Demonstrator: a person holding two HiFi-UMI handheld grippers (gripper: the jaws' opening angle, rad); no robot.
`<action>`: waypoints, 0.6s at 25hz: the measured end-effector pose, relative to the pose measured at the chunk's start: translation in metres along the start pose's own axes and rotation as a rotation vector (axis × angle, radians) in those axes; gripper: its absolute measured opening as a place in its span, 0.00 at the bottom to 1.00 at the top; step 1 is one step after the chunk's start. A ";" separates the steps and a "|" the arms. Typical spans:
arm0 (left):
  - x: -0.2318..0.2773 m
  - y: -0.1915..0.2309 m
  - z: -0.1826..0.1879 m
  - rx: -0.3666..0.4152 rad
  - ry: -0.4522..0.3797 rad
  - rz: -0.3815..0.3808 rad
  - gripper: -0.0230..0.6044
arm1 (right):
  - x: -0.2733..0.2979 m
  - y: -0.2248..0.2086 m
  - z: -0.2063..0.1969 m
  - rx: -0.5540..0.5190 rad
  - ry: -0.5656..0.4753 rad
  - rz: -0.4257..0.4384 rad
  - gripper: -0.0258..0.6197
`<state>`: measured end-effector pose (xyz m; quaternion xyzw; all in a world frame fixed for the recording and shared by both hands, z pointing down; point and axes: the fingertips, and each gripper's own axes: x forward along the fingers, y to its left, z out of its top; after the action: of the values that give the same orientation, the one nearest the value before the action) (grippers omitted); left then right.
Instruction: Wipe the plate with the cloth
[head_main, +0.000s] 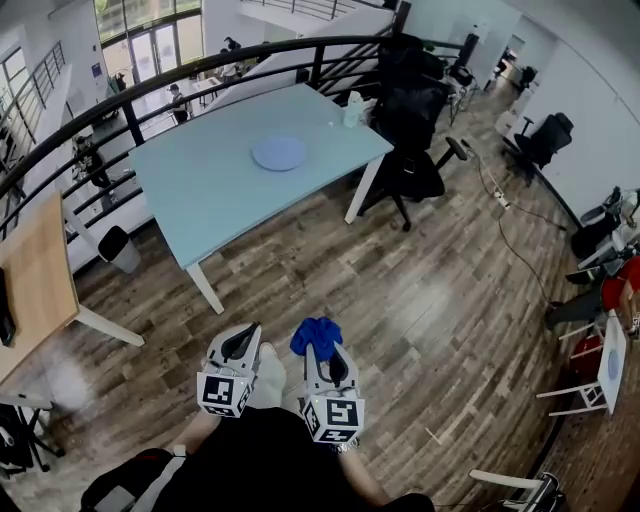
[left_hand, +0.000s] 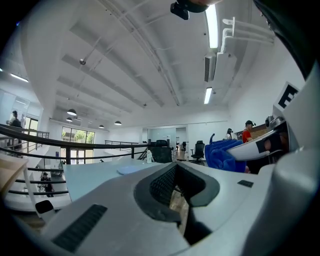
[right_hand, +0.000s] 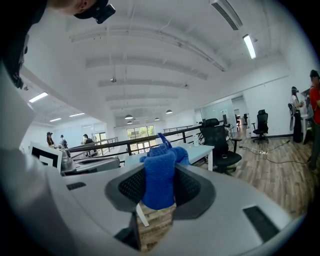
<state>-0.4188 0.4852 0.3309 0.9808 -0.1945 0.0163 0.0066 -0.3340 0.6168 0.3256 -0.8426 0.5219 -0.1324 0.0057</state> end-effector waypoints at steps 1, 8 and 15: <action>0.010 0.001 0.001 0.002 0.001 -0.004 0.04 | 0.008 -0.005 0.002 0.008 0.004 -0.003 0.23; 0.064 0.010 0.005 -0.003 0.012 -0.009 0.04 | 0.055 -0.028 0.017 0.016 0.024 0.005 0.23; 0.120 0.033 0.017 -0.001 -0.002 -0.009 0.04 | 0.109 -0.043 0.037 0.017 0.025 0.002 0.23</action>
<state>-0.3204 0.4083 0.3184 0.9816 -0.1901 0.0154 0.0070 -0.2420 0.5358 0.3197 -0.8403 0.5217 -0.1473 0.0063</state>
